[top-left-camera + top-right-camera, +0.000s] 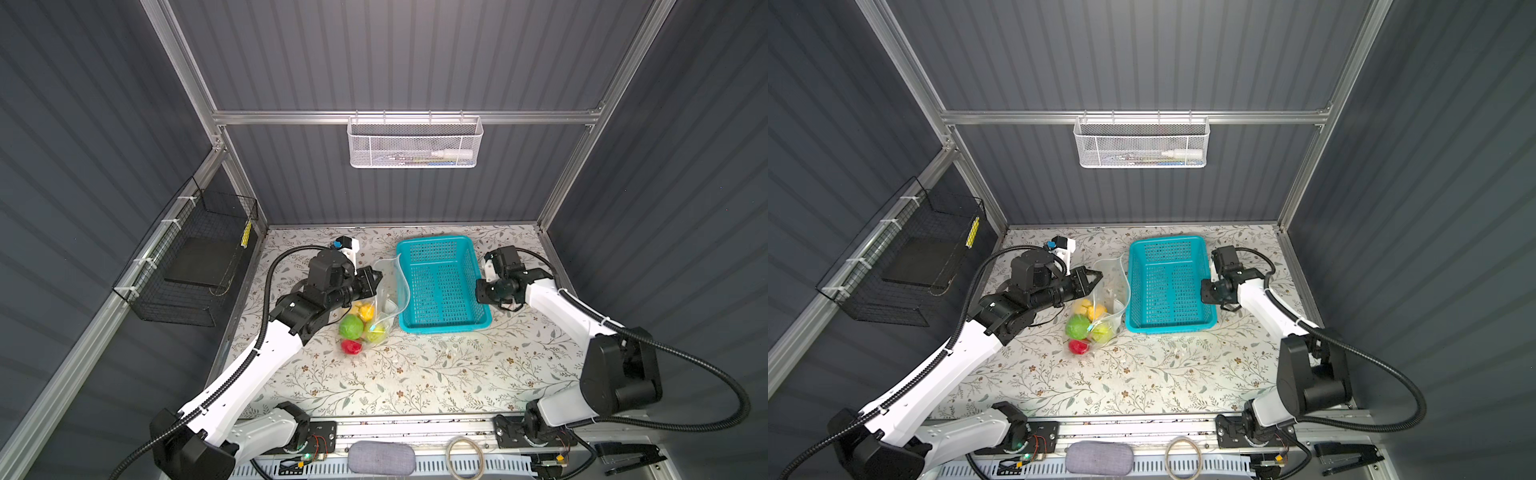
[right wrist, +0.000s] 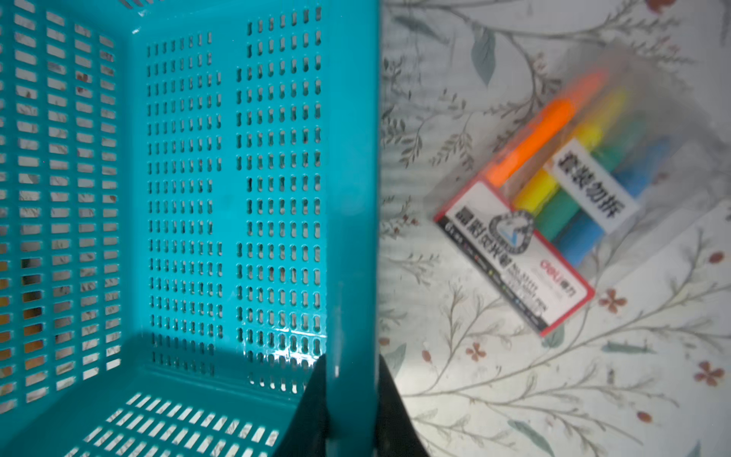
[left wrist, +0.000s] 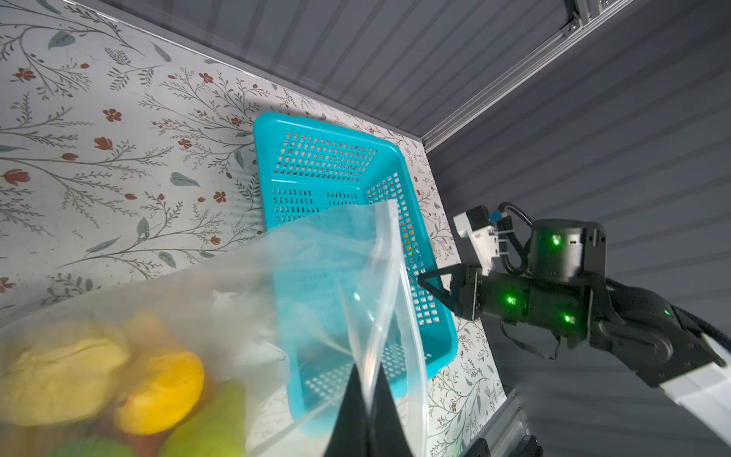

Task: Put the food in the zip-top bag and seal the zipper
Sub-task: 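Move the right gripper to the bag's zipper end and pinch the blue slider tab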

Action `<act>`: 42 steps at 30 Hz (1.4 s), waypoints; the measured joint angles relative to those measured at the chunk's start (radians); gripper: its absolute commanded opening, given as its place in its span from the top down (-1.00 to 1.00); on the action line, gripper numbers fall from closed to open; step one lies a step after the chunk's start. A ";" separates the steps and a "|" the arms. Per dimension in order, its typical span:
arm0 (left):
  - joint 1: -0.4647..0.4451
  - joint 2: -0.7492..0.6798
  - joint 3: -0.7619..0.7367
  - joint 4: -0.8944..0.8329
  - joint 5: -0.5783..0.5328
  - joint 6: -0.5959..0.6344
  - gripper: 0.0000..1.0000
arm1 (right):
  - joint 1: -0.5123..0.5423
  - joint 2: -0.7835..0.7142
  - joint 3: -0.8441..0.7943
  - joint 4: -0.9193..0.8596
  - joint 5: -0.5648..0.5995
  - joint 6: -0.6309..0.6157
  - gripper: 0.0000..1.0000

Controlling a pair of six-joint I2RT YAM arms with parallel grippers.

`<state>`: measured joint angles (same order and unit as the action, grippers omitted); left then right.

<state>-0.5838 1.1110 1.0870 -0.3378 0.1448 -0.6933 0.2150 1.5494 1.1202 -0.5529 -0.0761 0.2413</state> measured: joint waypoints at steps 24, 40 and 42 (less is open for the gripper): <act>0.000 -0.003 0.008 -0.036 -0.013 0.014 1.00 | 0.078 -0.177 0.149 0.132 -0.145 -0.187 -0.32; 0.000 0.042 0.032 -0.035 0.032 0.035 1.00 | 0.665 -0.350 -0.045 0.304 -0.241 -0.587 -0.29; 0.000 0.041 0.032 -0.036 0.032 0.037 1.00 | 0.705 -0.299 -0.035 0.304 -0.202 -0.647 -0.28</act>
<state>-0.5838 1.1519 1.1194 -0.3737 0.1772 -0.6567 0.9195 1.2503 1.0847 -0.2493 -0.2783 -0.4061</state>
